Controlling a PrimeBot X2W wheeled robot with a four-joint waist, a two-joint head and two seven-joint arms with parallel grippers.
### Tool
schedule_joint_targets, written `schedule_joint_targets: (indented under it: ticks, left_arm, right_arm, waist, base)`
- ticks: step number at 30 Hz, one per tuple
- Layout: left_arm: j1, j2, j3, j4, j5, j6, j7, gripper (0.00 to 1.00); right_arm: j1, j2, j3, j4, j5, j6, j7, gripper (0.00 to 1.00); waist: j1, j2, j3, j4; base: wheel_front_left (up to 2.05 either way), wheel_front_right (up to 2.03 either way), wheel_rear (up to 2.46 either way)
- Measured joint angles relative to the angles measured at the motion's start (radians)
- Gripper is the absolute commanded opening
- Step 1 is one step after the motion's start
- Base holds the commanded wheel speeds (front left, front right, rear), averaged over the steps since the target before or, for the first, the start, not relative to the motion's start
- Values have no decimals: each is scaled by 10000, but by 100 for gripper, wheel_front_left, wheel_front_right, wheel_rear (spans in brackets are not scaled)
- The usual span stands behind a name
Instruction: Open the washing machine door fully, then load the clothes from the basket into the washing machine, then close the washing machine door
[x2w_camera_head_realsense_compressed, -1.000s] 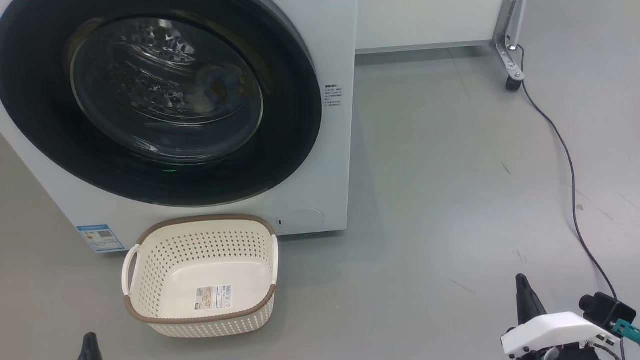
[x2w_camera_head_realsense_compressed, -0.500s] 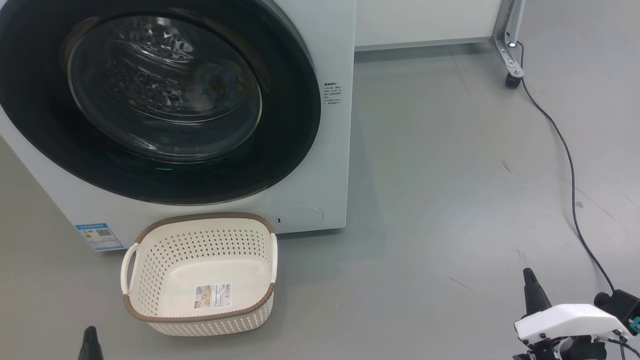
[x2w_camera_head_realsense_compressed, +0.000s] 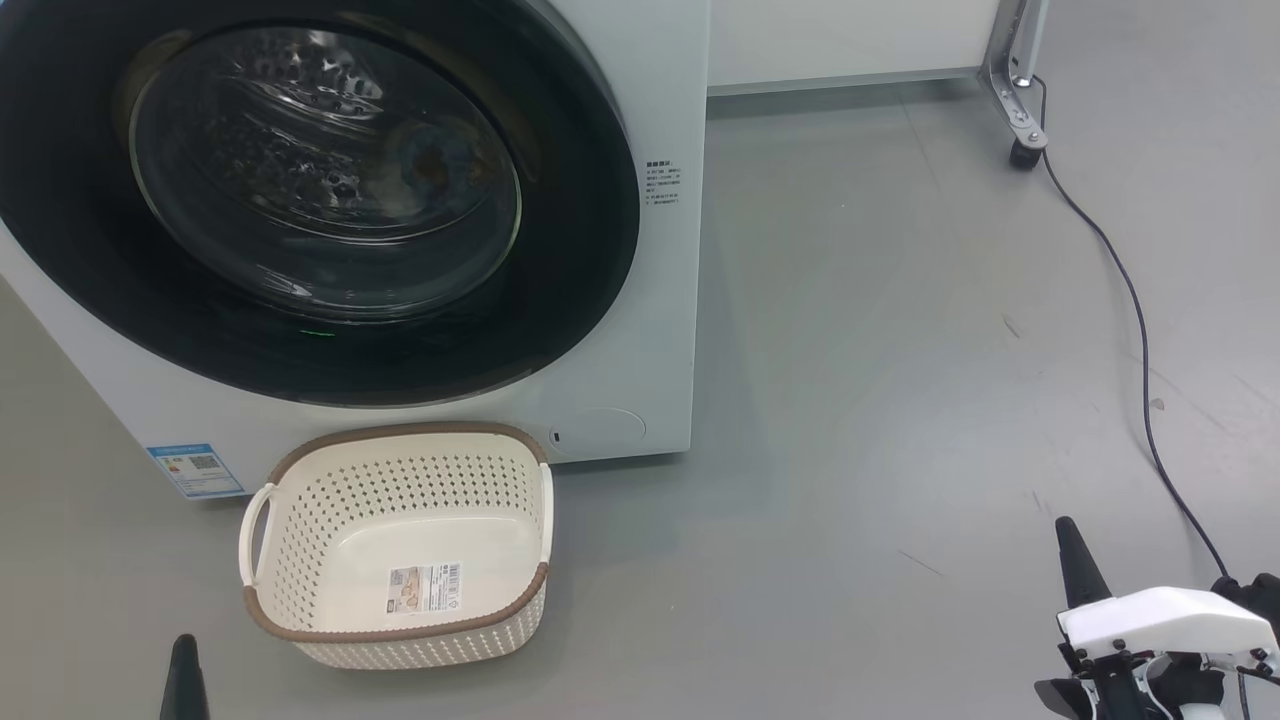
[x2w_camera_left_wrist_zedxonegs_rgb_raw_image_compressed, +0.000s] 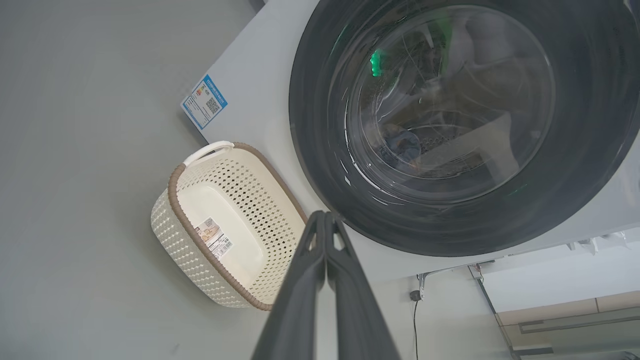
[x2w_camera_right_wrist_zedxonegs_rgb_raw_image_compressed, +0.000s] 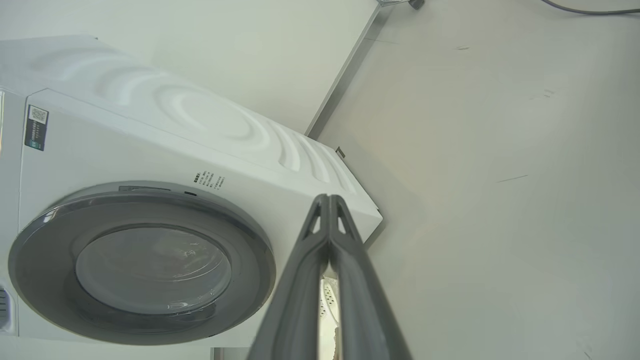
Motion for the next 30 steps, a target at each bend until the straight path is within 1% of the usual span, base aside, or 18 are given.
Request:
schedule_joint_targets:
  ticks: [21, 23, 30]
  left_arm:
    - [-457, 23, -63, 71, -3026, 0, 616, 0]
    - [-487, 35, -65, 90, -3239, 0, 673, 0]
    - [-686, 48, -81, 130, -4299, 0, 915, 0]
  right_arm:
    - [-394, 107, -658, 29, 2631, 176, 736, 0]
    - [-443, 111, -721, 29, 2890, 244, 805, 0]
    - [-543, 132, -936, 40, 3770, 267, 1028, 0]
  waist:
    - [0, 0, 98, -36]
    - [0, 0, 107, -39]
    - [0, 0, 139, -51]
  base:
    - [0, 0, 0]
    - [0, 0, 0]
    - [0, 0, 0]
